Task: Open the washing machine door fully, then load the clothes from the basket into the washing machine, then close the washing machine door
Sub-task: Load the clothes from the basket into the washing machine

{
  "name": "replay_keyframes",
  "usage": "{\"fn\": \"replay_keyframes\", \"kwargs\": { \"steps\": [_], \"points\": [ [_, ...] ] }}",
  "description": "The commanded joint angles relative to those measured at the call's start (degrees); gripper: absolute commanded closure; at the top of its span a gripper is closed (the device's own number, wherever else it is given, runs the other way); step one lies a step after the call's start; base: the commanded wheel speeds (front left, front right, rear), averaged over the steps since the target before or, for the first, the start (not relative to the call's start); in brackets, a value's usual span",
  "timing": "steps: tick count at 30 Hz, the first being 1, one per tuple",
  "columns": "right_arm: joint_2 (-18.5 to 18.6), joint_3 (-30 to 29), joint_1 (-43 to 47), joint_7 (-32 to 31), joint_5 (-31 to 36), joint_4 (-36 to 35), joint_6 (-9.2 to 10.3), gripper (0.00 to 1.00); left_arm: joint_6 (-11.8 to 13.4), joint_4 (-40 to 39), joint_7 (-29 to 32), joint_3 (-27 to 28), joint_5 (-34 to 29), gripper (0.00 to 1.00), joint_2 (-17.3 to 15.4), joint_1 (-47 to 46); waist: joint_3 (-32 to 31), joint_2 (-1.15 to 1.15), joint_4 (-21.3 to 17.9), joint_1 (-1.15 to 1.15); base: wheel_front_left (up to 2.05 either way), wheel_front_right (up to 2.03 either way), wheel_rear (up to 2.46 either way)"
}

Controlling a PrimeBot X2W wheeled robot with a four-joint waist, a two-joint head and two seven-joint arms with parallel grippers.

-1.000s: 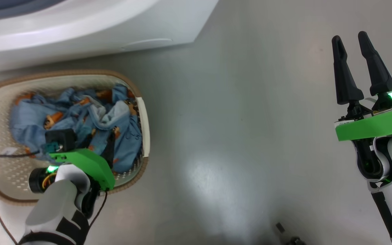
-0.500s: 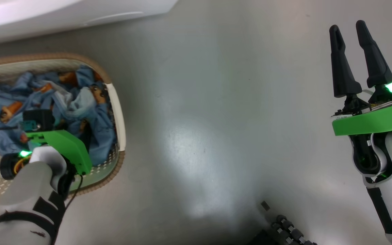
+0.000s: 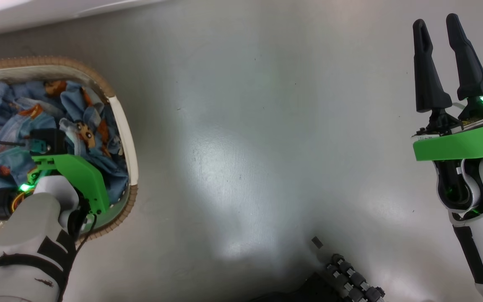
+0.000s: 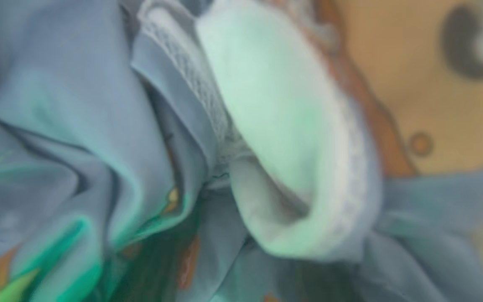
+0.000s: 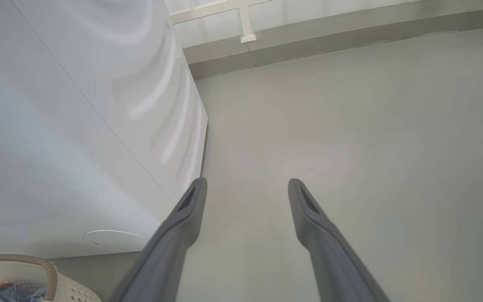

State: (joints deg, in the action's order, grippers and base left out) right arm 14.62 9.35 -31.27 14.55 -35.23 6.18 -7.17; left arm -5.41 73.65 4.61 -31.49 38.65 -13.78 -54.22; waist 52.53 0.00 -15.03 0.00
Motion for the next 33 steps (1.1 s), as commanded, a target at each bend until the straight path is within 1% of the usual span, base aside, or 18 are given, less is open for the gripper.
{"fn": "replay_keyframes", "kwargs": {
  "steps": [1, 6, 11, 21, 25, 29, 33],
  "points": [
    [0.5, 0.6, 1.6, 0.4, 0.8, -1.1, -0.32, 0.00, 0.4, 0.0, -0.4, 0.6, -0.4, 1.00, -1.7, 0.6, -0.2, 0.00, 0.1, 0.00, 0.00, 0.00, 0.00],
    [0.5, 0.7, 1.2, 0.4, 0.9, -0.9, -0.32, 0.00, 0.1, 0.1, -2.1, 0.9, 0.3, 1.00, -1.4, 0.5, -0.8, 0.00, 0.5, 0.00, 0.00, 0.00, 0.00],
    [0.3, 0.5, 1.2, 0.4, 0.8, -0.7, -0.32, 0.00, -0.8, 0.1, -4.2, 1.3, 1.3, 1.00, -0.9, 1.2, -2.8, 0.00, 1.3, 0.00, 0.00, 0.00, 0.00],
    [-0.3, 1.5, 1.4, 0.4, 0.4, 0.8, -0.32, 0.00, -2.0, -0.8, -9.8, 1.7, 4.3, 1.00, 0.4, 5.8, -10.7, 0.00, 3.2, 0.00, 0.00, 0.00, 0.00],
    [-0.3, 1.4, 2.5, 0.4, 0.1, 2.1, -0.32, 0.00, -2.1, -4.8, -11.6, 1.4, 7.5, 1.00, 0.9, 9.4, -14.9, 0.00, 4.4, 0.00, 0.00, 0.00, 0.00],
    [-0.3, 1.8, 3.4, 0.4, -0.1, 2.8, -0.32, 0.00, -2.1, -8.1, -13.0, 0.9, 10.4, 1.00, 0.3, 12.1, -18.5, 0.00, 5.4, 0.00, 0.00, 0.00, 0.00],
    [-0.3, 2.2, 4.0, 0.4, -0.1, 3.4, -0.32, 0.00, -2.1, -10.1, -14.3, -0.2, 11.5, 1.00, -0.5, 13.8, -21.3, 0.00, 6.1, 0.00, 0.00, 0.00, 0.00]
  ]
}}
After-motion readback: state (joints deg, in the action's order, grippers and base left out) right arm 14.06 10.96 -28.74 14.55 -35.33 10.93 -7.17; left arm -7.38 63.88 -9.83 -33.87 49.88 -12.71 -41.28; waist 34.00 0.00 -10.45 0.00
